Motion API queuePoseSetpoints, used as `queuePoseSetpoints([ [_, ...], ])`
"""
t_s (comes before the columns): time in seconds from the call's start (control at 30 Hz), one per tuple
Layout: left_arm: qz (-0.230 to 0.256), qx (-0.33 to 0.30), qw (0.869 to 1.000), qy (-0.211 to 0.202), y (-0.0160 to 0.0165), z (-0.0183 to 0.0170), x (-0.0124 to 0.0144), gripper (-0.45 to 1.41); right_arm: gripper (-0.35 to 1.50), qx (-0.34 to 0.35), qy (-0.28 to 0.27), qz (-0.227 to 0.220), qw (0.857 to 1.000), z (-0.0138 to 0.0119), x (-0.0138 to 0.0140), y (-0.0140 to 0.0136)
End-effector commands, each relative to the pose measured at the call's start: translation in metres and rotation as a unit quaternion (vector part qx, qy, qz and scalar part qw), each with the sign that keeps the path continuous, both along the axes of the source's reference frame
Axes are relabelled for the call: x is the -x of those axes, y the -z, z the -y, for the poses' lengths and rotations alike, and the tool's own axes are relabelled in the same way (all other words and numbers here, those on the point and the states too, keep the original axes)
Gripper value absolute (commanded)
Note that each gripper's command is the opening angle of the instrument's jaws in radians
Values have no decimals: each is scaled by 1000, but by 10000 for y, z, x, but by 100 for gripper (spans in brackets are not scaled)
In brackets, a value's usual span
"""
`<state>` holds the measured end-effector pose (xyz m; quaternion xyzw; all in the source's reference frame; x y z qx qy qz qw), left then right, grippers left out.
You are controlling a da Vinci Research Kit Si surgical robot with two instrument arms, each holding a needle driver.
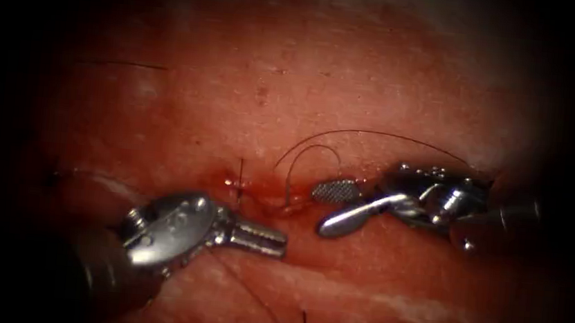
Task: Wound Closure
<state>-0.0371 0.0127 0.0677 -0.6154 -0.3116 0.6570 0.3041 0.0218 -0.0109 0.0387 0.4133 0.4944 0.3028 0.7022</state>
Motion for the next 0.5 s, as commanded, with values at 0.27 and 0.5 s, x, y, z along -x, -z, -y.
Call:
queuePoseSetpoints([
  [0.27, 20, -91, 993, -66, 20, -5, -1, -45, 121, -2, 1, 0, 1000, 14, -2, -3],
  [0.5, 44, -138, 983, -109, 43, -3, -13, -45, 116, 11, 5, -7, 1000, 20, -1, 4],
])
